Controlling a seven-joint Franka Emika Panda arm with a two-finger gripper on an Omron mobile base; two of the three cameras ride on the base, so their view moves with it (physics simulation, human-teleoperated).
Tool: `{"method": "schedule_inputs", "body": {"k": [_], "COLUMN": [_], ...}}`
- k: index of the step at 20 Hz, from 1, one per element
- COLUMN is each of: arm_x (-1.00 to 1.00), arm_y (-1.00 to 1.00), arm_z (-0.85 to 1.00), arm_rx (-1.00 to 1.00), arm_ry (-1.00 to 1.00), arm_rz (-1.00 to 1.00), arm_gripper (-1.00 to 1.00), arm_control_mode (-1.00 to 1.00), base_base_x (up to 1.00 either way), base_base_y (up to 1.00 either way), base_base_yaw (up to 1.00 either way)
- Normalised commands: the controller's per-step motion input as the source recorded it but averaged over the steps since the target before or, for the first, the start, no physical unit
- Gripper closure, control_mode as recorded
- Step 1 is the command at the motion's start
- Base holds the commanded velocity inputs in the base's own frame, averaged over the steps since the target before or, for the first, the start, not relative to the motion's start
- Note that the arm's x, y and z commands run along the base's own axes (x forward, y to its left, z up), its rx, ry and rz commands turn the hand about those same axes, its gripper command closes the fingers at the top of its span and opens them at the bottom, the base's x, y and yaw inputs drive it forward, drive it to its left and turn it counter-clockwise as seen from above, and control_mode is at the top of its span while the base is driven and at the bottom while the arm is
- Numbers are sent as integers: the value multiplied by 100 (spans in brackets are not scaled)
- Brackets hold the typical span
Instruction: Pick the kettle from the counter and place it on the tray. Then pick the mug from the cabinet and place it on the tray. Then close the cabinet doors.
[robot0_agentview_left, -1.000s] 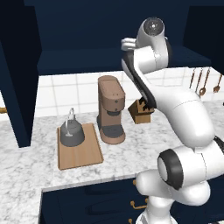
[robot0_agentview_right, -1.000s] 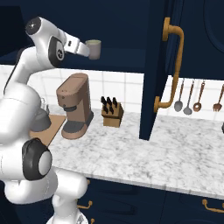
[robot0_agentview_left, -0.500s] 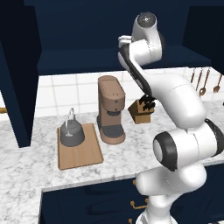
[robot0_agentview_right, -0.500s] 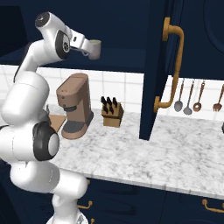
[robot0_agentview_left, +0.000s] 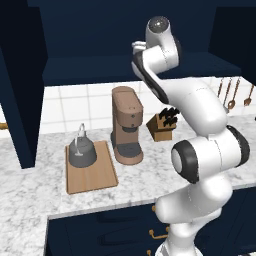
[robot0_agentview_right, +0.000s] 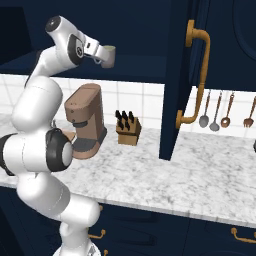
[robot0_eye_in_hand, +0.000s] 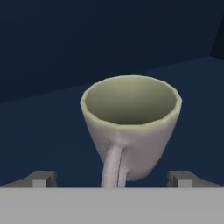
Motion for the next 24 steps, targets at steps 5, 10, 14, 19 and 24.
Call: {"method": "schedule_inputs", "body": {"k": [5, 10, 14, 19, 24], "arm_x": [24, 7, 0, 0, -9], "arm_y": [0, 0, 0, 0, 0], "arm_z": [0, 0, 0, -8, -9], "arm_rx": [0, 0, 0, 0, 0], "arm_ry": [0, 0, 0, -6, -11], "arm_rz": [-8, -9, -11, -11, -6], "arm_gripper": [-100, 100, 100, 100, 100], "arm_control_mode": [-100, -100, -100, -100, -100], "base_base_x": [0, 0, 0, 0, 0], "base_base_y": [0, 0, 0, 0, 0], "base_base_yaw": [0, 0, 0, 0, 0]}}
